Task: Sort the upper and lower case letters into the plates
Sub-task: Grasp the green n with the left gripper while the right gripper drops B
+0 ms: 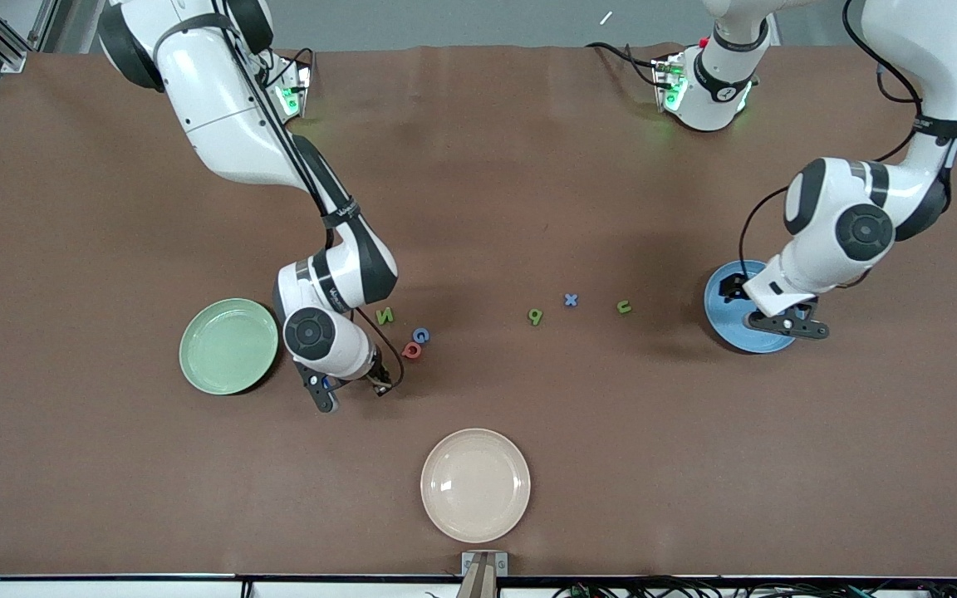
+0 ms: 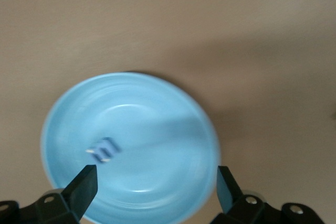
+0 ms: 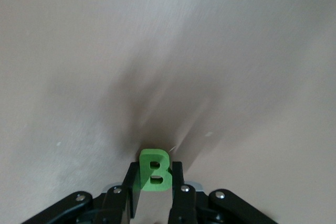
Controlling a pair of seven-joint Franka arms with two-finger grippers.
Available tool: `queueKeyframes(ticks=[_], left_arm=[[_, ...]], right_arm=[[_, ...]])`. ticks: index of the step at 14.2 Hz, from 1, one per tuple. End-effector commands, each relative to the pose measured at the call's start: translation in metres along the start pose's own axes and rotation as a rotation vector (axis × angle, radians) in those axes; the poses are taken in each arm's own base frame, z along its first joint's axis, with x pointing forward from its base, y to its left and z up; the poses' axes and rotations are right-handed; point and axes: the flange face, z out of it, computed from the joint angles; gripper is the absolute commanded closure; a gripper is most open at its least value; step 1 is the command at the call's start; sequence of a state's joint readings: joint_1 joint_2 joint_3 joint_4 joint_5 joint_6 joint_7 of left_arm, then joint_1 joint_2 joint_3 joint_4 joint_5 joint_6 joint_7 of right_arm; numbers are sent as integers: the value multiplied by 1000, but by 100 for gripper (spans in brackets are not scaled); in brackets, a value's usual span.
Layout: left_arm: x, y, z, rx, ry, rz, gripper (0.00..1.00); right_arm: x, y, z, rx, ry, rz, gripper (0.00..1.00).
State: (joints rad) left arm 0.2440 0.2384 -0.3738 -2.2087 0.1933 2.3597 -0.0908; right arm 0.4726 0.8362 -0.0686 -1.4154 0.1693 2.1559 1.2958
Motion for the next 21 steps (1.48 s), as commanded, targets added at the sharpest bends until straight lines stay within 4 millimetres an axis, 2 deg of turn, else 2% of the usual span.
queueKeyframes(ticks=[1,3,4,7,9,11,13,15,16,17,18,19,20,21], left_arm=[[-1,61,-8,-4,5,-106,0],[4,102,-3,-27,4,-150,0],[5,120,2,-38,1,-169,0],[13,160,28,-95,8,-275,0],[15,169,43,-124,7,-353,0],[13,174,56,-86,11,-366,0],[23,172,69,-48,40,-431,0],[28,179,78,-35,54,-498,0],[29,180,78,-35,59,-522,1],[29,181,81,-34,55,-530,1],[27,182,82,-33,51,-531,2],[27,181,85,-32,45,-532,4],[24,183,88,-31,39,-529,8],[23,183,90,-30,34,-528,13]], right_arm=[[57,28,-72,-31,-59,-128,100],[102,61,-102,-31,-84,-217,100],[117,78,-108,-29,-92,-265,100],[162,133,-104,-20,-107,-373,100],[181,156,-91,-6,-102,-419,99],[186,174,-60,2,-86,-433,99],[182,191,-29,5,-68,-425,98],[179,196,-13,11,-51,-423,98],[179,196,-11,9,-53,-423,94],[176,195,-9,4,-57,-427,88],[176,195,-10,3,-59,-426,61],[178,195,-11,-1,-65,-424,9],[178,194,-17,-6,-75,-424,0],[177,188,-30,-10,-86,-429,0]])
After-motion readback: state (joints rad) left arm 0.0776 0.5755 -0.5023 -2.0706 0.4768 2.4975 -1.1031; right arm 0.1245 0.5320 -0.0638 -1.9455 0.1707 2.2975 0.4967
